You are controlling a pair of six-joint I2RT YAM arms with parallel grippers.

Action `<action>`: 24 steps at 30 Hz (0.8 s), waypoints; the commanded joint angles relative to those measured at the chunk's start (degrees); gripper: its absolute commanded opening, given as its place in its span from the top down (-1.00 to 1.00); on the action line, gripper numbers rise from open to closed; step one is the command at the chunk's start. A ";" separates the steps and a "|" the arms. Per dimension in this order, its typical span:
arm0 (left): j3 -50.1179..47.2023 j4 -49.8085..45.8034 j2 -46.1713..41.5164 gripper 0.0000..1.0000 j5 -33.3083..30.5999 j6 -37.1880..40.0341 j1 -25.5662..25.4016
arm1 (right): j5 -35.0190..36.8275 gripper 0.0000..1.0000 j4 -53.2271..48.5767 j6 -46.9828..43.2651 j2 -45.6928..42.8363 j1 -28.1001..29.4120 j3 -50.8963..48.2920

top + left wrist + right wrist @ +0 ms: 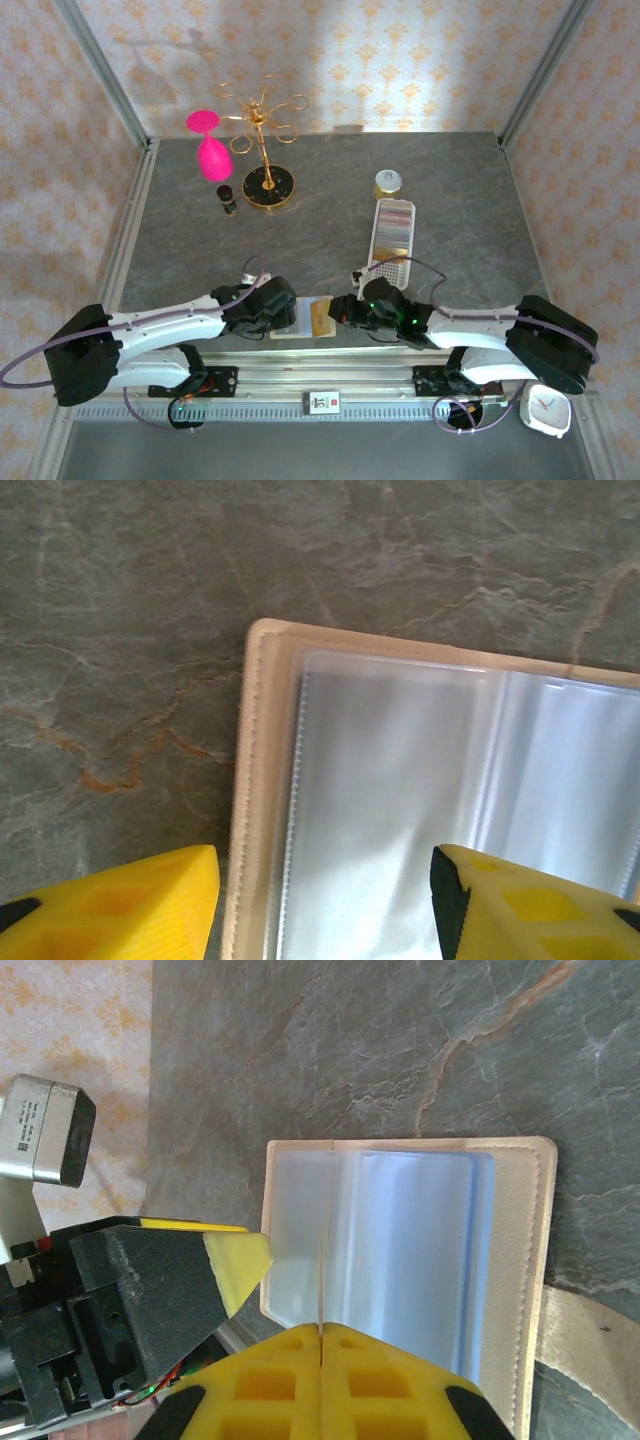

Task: Put the credit cards into the card holder

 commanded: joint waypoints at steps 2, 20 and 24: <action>-1.05 4.30 1.15 -0.20 2.30 2.64 1.25 | 0.37 1.00 5.90 -1.14 2.83 0.60 2.40; -1.74 7.64 6.87 0.26 4.43 3.85 1.44 | 5.63 1.00 7.34 -0.98 10.40 1.08 5.41; -3.06 9.97 6.33 0.26 5.69 3.92 1.44 | 6.74 1.00 7.56 -0.93 11.64 1.13 5.82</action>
